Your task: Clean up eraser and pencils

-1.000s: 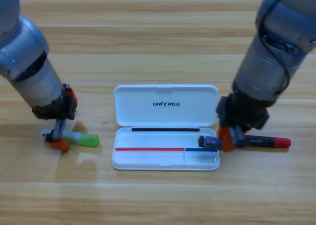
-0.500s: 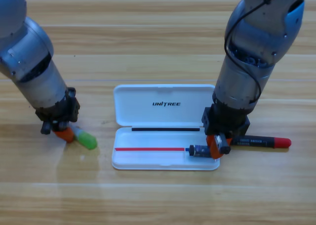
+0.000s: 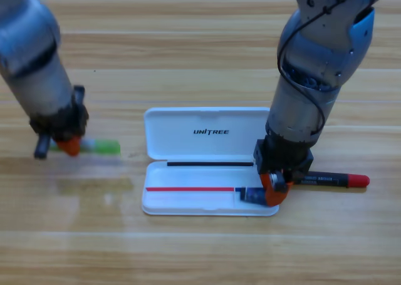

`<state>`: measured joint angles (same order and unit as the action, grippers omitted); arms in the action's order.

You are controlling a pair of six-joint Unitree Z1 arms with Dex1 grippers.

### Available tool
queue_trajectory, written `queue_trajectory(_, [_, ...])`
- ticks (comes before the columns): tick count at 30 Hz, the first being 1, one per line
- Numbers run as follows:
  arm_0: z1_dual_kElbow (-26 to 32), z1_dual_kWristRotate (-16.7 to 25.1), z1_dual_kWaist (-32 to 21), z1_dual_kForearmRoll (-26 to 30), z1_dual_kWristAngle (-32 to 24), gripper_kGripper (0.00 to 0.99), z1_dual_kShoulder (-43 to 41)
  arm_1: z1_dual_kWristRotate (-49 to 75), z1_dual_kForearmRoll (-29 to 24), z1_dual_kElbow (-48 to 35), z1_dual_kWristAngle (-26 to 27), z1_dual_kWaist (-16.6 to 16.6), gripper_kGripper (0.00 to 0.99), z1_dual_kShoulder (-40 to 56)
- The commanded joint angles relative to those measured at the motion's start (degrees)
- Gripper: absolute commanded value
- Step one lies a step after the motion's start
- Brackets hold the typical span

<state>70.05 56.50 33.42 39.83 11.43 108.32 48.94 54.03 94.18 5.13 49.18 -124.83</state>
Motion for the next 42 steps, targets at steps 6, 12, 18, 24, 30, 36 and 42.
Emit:
queue_trajectory(6, [17.4, -7.3, 9.5, 18.2, 3.2, 0.0, -6.6, -0.3, 5.3, -0.7, 0.8, 0.2, 0.983, 12.6])
queue_trajectory(12, [18.7, -9.6, 13.0, 19.0, 3.2, 0.0, -6.3, -2.9, 6.5, -6.6, 0.8, 0.1, 0.99, 20.2])
queue_trajectory(18, [20.4, -12.0, 15.7, 18.7, 1.9, 0.0, -2.1, -3.3, 6.3, -12.4, -0.3, -2.9, 0.99, 19.8])
queue_trajectory(24, [22.8, -14.4, 18.9, 16.7, 0.3, 0.0, 5.5, -3.2, 2.1, -13.5, -1.5, -7.3, 0.986, 12.5])
queue_trajectory(30, [23.0, -15.5, 20.6, 14.5, -1.2, 0.0, 10.5, -2.5, -2.7, -13.2, -2.0, -9.1, 0.963, 7.1])
queue_trajectory(36, [23.5, -17.2, 21.2, 13.4, -2.6, 0.0, 14.0, -1.3, -5.4, -13.2, -4.0, -9.8, 0.922, 2.5])
queue_trajectory(42, [24.2, -18.6, 21.4, 13.3, -3.1, 0.0, 16.1, 0.1, -7.2, -13.2, -5.1, -10.5, 0.833, 0.3])
